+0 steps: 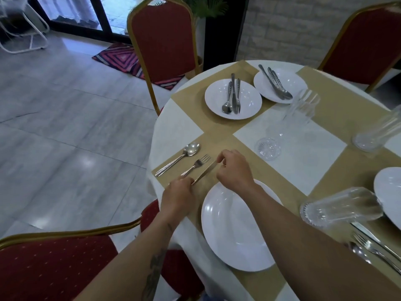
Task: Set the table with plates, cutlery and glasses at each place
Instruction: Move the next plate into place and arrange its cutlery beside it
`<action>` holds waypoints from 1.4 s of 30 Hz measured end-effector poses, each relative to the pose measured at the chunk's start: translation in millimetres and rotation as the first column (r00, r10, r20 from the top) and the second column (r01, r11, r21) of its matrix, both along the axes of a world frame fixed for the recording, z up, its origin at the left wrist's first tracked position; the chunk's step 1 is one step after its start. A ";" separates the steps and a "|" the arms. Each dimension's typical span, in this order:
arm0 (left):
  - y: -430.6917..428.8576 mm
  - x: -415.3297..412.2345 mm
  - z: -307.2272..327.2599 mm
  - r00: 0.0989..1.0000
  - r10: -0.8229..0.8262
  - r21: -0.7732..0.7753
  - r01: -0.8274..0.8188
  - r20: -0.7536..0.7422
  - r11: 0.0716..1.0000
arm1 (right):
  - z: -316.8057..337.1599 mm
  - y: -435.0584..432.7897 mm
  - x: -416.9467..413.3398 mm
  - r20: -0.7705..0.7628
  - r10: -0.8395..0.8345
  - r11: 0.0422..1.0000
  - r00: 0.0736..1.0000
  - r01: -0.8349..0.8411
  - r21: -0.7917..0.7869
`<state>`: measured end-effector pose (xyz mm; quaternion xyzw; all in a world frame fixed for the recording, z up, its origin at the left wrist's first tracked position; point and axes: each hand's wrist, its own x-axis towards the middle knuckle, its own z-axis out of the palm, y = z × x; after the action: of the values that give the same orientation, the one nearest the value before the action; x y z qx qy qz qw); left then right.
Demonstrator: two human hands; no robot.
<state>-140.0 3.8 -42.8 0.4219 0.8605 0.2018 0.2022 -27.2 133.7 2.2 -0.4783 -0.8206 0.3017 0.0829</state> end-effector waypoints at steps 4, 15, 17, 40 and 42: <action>2.4 -3.3 -3.6 1.000 0.019 -0.017 -0.019 -0.001 1.000 | -5.8 -8.1 -7.5 0.072 0.131 0.991 0.989 -0.132 0.014; 12.0 -8.3 -7.0 0.999 0.037 0.017 -0.037 -0.023 0.999 | -30.9 -22.5 -27.9 0.292 0.413 0.869 0.863 -0.469 0.156; 9.1 -13.3 -5.5 0.995 0.089 0.078 -0.086 -0.044 0.993 | -31.9 -22.9 -30.4 0.297 0.423 0.862 0.856 -0.481 0.157; -6.9 -56.2 -16.5 0.993 0.114 0.071 -0.113 -0.015 0.991 | -43.0 -35.1 -44.8 0.332 0.361 0.886 0.871 -0.432 0.170; -6.8 -56.7 -17.8 0.993 0.113 0.074 -0.112 -0.015 0.991 | -42.9 -35.4 -45.6 0.336 0.354 0.889 0.873 -0.425 0.168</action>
<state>-196.7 -3.0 -60.6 0.3819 0.8767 0.2403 0.1667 -72.7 98.3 -40.7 -0.3282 -0.9334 0.1373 -0.0477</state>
